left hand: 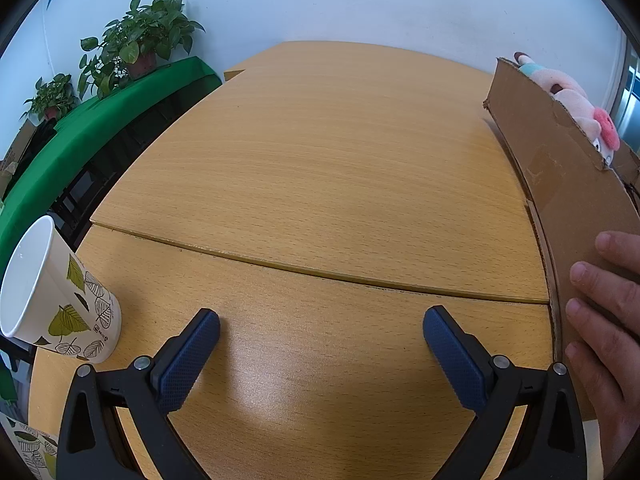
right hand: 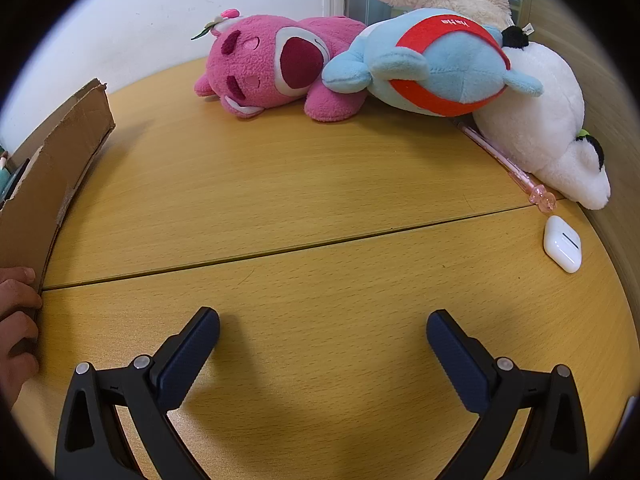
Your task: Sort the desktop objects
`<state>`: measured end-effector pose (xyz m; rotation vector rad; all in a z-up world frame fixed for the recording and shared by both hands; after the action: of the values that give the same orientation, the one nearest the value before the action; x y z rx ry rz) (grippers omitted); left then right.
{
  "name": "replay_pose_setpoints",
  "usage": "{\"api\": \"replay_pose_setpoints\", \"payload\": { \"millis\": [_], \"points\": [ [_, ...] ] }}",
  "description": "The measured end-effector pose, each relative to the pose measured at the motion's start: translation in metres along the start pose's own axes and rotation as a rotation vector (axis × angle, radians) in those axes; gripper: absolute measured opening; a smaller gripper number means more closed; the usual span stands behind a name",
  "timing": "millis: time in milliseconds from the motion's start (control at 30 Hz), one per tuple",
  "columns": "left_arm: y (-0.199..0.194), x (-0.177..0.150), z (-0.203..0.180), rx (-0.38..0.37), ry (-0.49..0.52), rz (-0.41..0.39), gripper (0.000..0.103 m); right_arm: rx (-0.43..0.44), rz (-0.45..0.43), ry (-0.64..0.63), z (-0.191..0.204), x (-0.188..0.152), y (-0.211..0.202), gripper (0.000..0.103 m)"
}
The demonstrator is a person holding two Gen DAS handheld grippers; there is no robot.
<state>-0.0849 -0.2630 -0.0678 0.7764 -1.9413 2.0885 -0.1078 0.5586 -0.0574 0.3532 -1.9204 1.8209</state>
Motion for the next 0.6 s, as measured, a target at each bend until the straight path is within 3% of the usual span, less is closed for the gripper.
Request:
{"api": "replay_pose_setpoints", "payload": {
  "millis": [600],
  "points": [
    [0.0008, 0.0001, 0.0001, 0.0, -0.001, -0.001, 0.103, 0.001, 0.001, -0.001, -0.0019, 0.0017, -0.0006, 0.103]
  ]
}}
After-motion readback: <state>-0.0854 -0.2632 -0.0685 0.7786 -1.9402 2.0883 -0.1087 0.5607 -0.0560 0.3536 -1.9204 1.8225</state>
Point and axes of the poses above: each gripper's, at about its wrist camera, not at the fingertips, and y roughly the way its jaws point, z to its left, x to its top, the point moved 1 cm from there along y, roughly the way its jaws point, and after that the axes turned 6 degrees about z, right-handed, at the moved point
